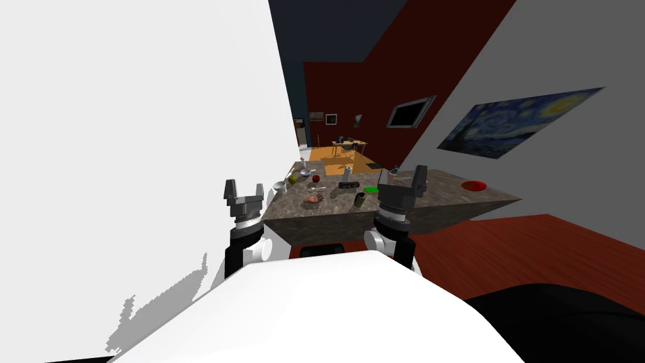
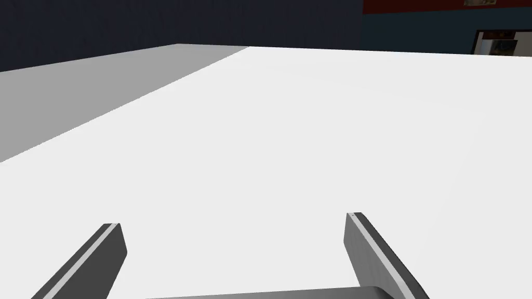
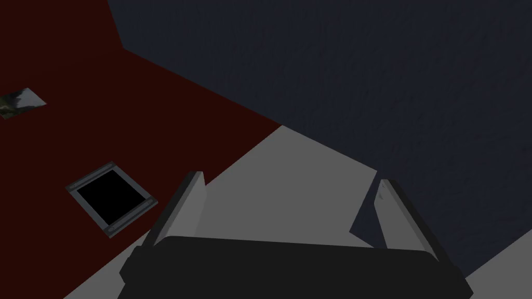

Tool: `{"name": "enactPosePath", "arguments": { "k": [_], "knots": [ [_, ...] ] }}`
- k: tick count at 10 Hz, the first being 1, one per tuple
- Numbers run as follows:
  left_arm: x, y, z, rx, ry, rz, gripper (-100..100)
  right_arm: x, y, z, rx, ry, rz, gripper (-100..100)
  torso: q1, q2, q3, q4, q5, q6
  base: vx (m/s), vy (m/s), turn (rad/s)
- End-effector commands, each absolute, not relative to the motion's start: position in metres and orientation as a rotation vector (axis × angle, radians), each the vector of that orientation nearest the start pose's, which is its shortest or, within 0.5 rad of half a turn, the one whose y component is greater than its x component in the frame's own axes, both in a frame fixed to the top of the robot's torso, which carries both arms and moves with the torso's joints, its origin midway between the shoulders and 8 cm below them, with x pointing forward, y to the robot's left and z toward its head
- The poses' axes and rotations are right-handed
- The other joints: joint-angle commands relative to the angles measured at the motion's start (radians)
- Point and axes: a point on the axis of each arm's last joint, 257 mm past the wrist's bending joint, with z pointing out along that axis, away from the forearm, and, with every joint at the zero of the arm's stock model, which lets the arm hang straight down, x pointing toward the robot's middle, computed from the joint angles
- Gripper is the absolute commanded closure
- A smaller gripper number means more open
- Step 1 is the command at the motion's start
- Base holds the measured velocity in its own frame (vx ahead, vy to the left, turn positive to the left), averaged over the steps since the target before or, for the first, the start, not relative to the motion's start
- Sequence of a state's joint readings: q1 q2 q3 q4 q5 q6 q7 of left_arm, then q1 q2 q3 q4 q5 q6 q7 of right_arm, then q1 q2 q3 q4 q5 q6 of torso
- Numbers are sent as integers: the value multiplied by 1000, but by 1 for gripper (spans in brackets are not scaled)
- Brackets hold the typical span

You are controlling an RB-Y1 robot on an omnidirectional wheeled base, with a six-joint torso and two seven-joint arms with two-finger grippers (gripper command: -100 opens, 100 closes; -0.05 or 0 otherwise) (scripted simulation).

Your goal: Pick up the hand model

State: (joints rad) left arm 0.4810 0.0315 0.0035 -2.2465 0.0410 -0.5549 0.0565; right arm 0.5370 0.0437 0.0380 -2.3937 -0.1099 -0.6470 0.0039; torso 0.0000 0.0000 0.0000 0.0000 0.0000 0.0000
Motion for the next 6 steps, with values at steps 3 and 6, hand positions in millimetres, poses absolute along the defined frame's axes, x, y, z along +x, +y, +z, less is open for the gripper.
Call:
{"name": "enactPosePath", "arguments": {
  "k": [3, 6],
  "knots": [
    [358, 276, 21, -691, 621, -1429, -100, 287, -285, 85, 573, 342, 1424, 0, -1, 1, 1, 0, 0, 0, -25, -10, -14],
    [377, 273, 15, -749, 667, -1468, -100, 287, -285, 85, 573, 342, 1424, 0, -1, 2, 1, 0, 0, 0, -26, -18, -26]
  ]
}}
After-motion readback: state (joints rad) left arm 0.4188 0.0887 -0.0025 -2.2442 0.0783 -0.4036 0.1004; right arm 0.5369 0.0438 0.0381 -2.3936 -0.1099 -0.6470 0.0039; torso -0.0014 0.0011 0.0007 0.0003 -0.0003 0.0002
